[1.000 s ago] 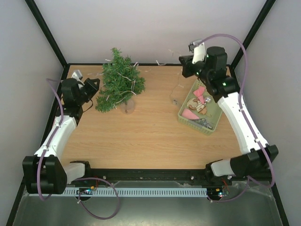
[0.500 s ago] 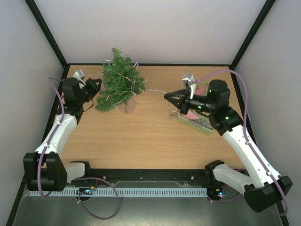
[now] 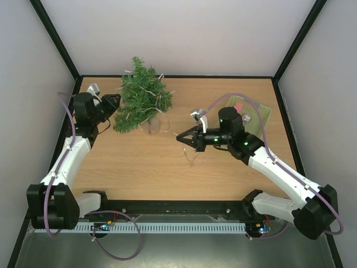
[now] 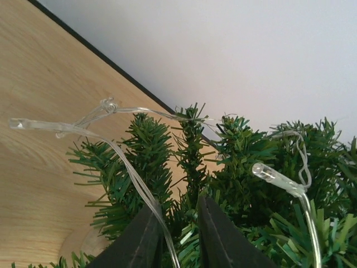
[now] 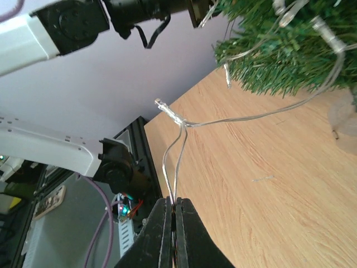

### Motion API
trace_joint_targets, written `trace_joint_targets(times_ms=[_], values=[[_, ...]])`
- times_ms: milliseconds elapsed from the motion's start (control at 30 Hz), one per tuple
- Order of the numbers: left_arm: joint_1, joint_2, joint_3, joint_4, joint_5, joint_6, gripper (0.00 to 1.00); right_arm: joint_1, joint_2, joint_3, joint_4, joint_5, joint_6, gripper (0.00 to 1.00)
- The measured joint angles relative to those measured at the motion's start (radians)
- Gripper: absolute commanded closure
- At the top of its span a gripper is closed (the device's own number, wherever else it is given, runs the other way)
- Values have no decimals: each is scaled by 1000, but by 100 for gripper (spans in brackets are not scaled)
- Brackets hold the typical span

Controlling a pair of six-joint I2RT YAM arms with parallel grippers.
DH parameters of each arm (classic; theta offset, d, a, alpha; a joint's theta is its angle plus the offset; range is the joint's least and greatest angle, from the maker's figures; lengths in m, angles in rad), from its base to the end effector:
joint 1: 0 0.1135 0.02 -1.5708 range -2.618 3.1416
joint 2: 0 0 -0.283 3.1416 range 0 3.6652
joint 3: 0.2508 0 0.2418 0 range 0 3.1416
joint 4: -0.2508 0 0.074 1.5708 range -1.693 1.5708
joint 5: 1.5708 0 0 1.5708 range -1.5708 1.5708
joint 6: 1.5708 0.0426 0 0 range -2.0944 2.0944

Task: Decorate the small christmas tree
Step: Wrap the decoration item around the Christmas tree.

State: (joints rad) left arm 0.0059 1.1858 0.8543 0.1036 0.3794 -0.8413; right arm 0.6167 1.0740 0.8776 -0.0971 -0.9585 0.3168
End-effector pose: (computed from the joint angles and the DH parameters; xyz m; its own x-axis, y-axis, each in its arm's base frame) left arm 0.2655 -0.0142 0.3306 -0.4155 -0.6950 -0.5869 0.0684 0.6195 -0.7820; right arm 0.1600 0.1562 0.3469 -0.5269 -0.1540 -0.8358 -0.8496 0.0672 0.5232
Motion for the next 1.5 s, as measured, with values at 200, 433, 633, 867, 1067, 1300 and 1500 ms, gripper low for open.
trace_joint_targets(times_ms=[200, 433, 633, 867, 1067, 1300, 1500], values=[[0, -39, 28, -65, -32, 33, 59, 83, 62, -1, 40, 51, -14, 98], [0, -134, 62, -181, -101, 98, 44, 179, 177, 0, 87, 113, -29, 98], [0, -241, 77, -280, -148, 166, 40, 255, 290, 34, 97, 177, -45, 98], [1, -335, 50, -328, -55, 241, 45, 290, 343, 45, 234, 263, 9, 98], [1, -463, -78, -314, 117, 234, 44, 311, 360, 34, 408, 340, 100, 98], [-2, -563, -249, -223, 277, 132, 44, 361, 369, 26, 528, 391, 167, 98], [-3, -582, -264, -228, 270, 123, 43, 386, 344, 26, 486, 426, 131, 98]])
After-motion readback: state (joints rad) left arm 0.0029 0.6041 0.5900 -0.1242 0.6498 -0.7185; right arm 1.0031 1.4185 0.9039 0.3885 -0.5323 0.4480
